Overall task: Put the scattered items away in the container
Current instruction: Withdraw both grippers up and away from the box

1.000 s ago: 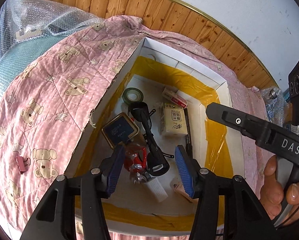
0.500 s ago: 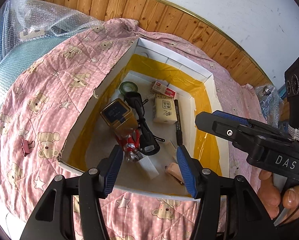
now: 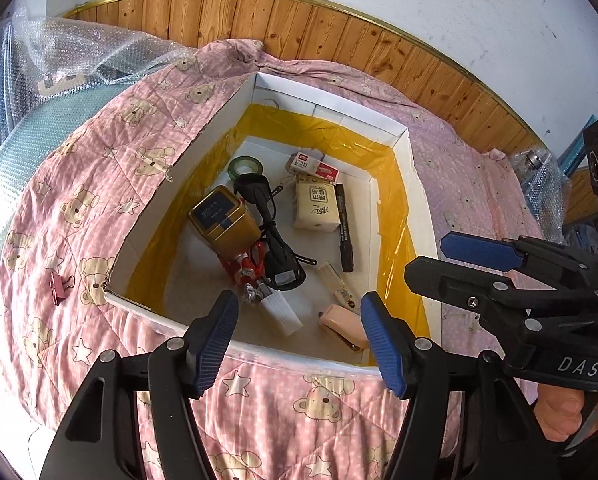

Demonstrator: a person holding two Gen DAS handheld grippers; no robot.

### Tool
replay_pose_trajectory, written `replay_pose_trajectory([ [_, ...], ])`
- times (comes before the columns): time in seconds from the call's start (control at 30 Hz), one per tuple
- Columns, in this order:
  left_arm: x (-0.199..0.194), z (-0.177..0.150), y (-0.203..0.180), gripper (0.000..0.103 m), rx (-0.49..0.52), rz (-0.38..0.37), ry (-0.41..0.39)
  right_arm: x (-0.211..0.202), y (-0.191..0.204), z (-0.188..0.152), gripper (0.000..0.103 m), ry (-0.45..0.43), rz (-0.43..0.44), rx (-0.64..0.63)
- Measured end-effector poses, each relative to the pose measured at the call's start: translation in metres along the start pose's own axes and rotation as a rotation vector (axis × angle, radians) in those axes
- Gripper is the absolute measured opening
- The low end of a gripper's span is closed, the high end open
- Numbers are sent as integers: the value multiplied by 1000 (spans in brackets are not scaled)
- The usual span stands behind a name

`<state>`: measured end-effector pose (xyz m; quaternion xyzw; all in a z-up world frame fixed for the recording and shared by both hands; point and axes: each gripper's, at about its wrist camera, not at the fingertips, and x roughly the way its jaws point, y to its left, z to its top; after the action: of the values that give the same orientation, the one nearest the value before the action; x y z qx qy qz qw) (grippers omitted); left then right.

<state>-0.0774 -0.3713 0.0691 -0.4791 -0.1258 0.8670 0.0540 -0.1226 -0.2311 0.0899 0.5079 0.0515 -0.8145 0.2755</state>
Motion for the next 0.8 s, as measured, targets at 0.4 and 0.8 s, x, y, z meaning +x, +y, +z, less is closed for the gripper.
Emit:
replay_pose_trajectory([
  [0.4,-3,-6,-4,65,15,19,44,-21,2,8,58,126,0,-87],
  [0.8,0,-4,-11,73,64,6,120,-7,-8,19,58,241,9,-125],
])
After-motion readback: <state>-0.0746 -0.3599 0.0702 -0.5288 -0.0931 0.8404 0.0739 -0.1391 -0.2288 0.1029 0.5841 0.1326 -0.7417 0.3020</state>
